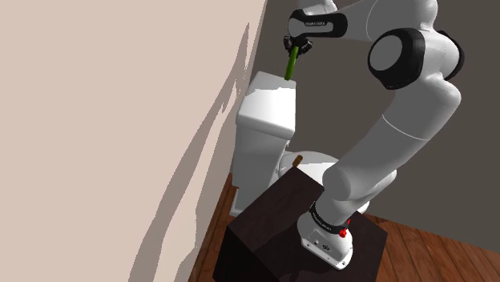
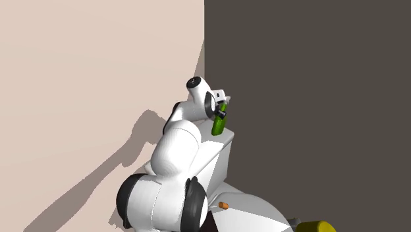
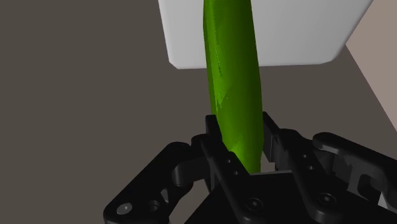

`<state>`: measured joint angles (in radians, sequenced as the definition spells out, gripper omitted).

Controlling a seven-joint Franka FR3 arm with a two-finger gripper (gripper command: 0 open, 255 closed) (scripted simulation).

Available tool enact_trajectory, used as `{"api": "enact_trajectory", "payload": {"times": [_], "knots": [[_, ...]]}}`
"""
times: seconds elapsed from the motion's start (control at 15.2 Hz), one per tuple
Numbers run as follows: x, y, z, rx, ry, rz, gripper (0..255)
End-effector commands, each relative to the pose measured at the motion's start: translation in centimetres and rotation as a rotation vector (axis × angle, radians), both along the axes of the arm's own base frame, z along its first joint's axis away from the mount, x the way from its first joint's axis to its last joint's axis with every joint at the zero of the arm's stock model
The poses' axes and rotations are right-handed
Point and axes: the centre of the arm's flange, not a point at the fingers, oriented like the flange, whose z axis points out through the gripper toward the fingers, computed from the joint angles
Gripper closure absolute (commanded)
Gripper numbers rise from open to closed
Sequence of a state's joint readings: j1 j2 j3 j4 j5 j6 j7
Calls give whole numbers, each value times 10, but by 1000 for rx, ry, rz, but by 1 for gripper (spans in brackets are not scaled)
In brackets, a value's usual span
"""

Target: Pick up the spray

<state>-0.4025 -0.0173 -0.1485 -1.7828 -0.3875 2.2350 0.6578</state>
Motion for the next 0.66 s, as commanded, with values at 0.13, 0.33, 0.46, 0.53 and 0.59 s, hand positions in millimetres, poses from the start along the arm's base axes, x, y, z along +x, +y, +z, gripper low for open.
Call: {"api": "enact_trajectory", "payload": {"times": [0.13, 0.33, 0.46, 0.53, 0.59], "knots": [[2, -3, 32, -22, -37, 8, 255], [2, -3, 47, -22, -37, 8, 255], [2, -3, 58, -22, -37, 8, 255], [2, -3, 59, -22, -37, 8, 255], [2, -3, 59, -22, -37, 8, 255]]}}
